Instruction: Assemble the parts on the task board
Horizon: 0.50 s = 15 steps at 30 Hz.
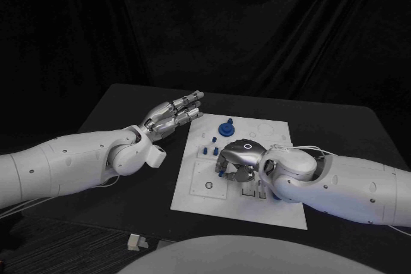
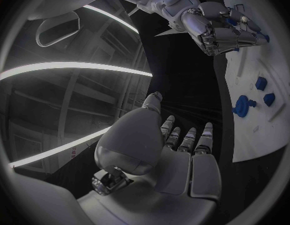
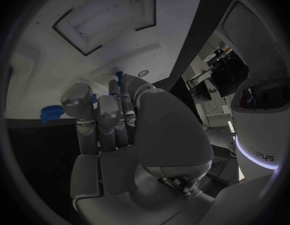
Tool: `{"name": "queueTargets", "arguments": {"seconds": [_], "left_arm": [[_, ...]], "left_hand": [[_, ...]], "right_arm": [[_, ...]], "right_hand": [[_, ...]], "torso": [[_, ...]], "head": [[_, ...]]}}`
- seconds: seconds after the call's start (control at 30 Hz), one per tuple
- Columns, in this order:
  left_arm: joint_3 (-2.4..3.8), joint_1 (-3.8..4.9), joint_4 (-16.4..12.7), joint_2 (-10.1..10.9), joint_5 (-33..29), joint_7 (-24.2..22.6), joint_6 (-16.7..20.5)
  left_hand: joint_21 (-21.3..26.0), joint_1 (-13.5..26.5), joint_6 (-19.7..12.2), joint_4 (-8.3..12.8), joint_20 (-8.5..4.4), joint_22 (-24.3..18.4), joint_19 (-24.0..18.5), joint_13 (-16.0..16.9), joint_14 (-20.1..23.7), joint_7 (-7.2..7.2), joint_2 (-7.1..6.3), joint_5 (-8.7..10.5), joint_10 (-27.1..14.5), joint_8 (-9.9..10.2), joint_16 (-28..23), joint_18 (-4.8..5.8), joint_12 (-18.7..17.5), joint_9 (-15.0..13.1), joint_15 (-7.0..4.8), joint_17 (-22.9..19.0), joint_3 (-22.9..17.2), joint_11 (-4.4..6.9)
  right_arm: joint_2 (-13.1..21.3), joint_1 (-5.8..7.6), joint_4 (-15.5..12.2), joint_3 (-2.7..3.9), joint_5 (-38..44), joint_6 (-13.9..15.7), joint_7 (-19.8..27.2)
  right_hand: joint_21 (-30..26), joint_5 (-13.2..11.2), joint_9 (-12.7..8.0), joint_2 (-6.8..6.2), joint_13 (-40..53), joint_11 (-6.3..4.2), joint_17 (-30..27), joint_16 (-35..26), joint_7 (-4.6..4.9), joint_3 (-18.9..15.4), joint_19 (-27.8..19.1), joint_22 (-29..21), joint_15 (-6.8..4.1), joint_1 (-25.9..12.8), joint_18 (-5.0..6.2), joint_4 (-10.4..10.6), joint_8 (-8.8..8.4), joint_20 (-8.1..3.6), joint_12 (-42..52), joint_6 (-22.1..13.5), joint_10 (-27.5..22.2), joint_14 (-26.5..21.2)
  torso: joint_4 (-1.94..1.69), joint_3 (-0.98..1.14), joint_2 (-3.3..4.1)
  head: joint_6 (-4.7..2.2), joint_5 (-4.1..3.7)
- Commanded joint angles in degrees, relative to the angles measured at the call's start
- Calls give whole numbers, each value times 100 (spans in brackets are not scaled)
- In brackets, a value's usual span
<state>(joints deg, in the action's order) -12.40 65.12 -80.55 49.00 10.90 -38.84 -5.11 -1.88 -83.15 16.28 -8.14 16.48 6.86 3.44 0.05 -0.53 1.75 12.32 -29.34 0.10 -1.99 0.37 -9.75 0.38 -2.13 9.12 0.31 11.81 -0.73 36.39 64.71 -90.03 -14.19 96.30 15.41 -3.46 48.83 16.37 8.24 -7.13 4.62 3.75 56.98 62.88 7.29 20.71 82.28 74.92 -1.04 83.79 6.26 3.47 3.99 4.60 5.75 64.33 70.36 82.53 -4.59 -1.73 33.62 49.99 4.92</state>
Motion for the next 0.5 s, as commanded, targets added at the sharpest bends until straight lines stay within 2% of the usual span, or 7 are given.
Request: {"name": "queueTargets", "arguments": {"seconds": [0.03,0.33,0.47,0.5], "left_arm": [[5,-10,-3,-15,-34,-151,-68],[5,-12,1,-11,-34,-143,-73],[5,-14,5,-12,-34,-140,-76],[5,-14,7,-13,-34,-140,-77]], "left_hand": [[5,-6,11,37,-4,-2,-10,-5,-11,44,72,-15,-10,-39,2,-51,-38,-4,35,-3,12,18],[4,-13,-2,47,-4,-1,-8,-5,-12,38,75,-20,-10,-36,2,-51,-38,-2,34,-3,6,10],[4,-13,-2,47,-4,-1,-8,-5,-12,38,75,-20,-10,-36,2,-51,-38,-2,34,-3,6,10],[4,-13,-2,47,-4,-1,-8,-5,-12,38,75,-20,-10,-36,2,-51,-38,-2,34,-3,6,10]], "right_arm": [[-11,-25,-3,1,37,-105,-122],[-19,-53,2,1,37,-194,-170],[-10,-64,1,1,37,-246,-199],[-7,-66,0,1,37,-241,-198]], "right_hand": [[-35,-61,-4,-60,6,9,-17,-36,5,-17,-67,693,19,-22,-16,-11,-23,2,-40,-50,-51,-52],[-202,-199,-29,-98,21,68,-137,-123,13,-52,-186,650,71,-75,8,14,-37,42,-75,-242,-285,-168],[-606,-328,-90,-151,28,188,-367,-304,-63,-127,-422,562,135,-125,70,35,-41,98,-161,-605,-924,-408],[-691,-463,-134,-151,35,218,-401,-321,-117,-191,-496,544,145,-158,90,54,-31,106,-165,-838,-1191,-482]], "torso": [[-1,-1,-1],[-1,-4,0],[1,-1,0],[1,-1,1]], "head": [[1,0],[1,10],[1,3],[1,2]]}}
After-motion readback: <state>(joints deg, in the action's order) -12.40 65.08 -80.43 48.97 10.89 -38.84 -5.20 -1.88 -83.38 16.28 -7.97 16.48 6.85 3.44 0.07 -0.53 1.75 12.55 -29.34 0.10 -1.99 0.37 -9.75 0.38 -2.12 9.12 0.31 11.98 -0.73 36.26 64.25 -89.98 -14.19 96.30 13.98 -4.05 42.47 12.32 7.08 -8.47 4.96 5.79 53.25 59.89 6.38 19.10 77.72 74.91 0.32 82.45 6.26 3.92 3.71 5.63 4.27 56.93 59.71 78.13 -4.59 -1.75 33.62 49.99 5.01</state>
